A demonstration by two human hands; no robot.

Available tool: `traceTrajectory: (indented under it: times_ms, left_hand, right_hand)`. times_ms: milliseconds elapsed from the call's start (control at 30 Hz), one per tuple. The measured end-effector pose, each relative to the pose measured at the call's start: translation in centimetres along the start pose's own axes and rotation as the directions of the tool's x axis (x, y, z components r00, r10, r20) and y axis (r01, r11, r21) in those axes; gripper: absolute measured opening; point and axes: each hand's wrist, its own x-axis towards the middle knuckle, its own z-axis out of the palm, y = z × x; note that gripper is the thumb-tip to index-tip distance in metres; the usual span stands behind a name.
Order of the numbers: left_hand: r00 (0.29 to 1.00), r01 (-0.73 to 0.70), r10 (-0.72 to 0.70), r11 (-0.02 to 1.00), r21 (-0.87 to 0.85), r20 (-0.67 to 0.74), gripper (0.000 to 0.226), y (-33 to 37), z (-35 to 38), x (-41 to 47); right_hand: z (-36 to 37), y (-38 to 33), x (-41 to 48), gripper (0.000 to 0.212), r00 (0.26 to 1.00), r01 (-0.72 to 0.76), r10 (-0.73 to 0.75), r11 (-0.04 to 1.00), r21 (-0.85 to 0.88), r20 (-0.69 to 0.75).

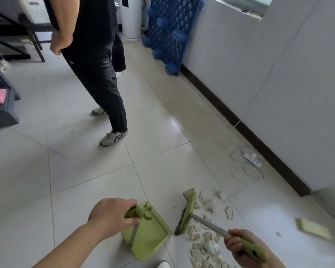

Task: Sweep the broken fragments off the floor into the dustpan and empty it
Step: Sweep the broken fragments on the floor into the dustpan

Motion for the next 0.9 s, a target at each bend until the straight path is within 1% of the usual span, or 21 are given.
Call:
traceTrajectory:
  times_ms: [100,233,367,467,567,633,767,900]
  left_hand:
    - [1.000,-0.028,0.027,0.999,0.028,0.009,0.037,0.7,-1.1,2.3]
    - [0.999,-0.040,0.040,0.998,0.048,0.003,0.040,1.4,-2.9,5.5]
    - [0.999,-0.050,0.051,0.997,0.057,-0.011,0.040,1.9,-4.6,8.8]
    - [0.998,-0.060,0.059,0.995,0.085,0.007,0.035,2.3,-5.5,11.1]
    - [0.999,-0.051,0.052,0.993,0.108,-0.007,0.037,2.4,-5.9,13.3]
    - [0.998,-0.056,0.059,0.990,0.127,-0.021,0.040,2.6,-6.4,14.8]
    - [0.995,-0.098,0.099,0.982,0.163,0.001,0.040,3.2,-7.3,17.4]
    - [0.989,-0.148,0.147,0.973,0.179,0.016,0.041,3.7,-7.9,19.5]
  right_hand:
    - [0.4,-0.9,-0.3,0.035,1.000,0.001,-0.001,1.000,-0.019,0.008]
    - [0.9,-3.0,-0.4,0.037,0.998,-0.032,0.032,0.999,0.003,0.063]
    - [3.3,-5.6,1.0,0.036,0.994,0.001,-0.004,1.000,0.023,0.111]
    - [5.6,-7.9,3.3,0.040,0.994,0.017,-0.017,1.000,0.004,0.106]
    - [7.3,-9.8,5.7,0.039,0.995,0.004,-0.003,1.000,-0.003,0.097]
    - [7.6,-10.9,6.7,0.039,0.995,0.009,-0.012,0.999,0.033,0.102]
    - [6.5,-12.4,6.8,0.033,0.993,0.025,-0.045,0.985,0.172,0.113]
    - [4.5,-12.6,6.0,0.035,0.994,0.021,-0.048,0.968,0.251,0.100]
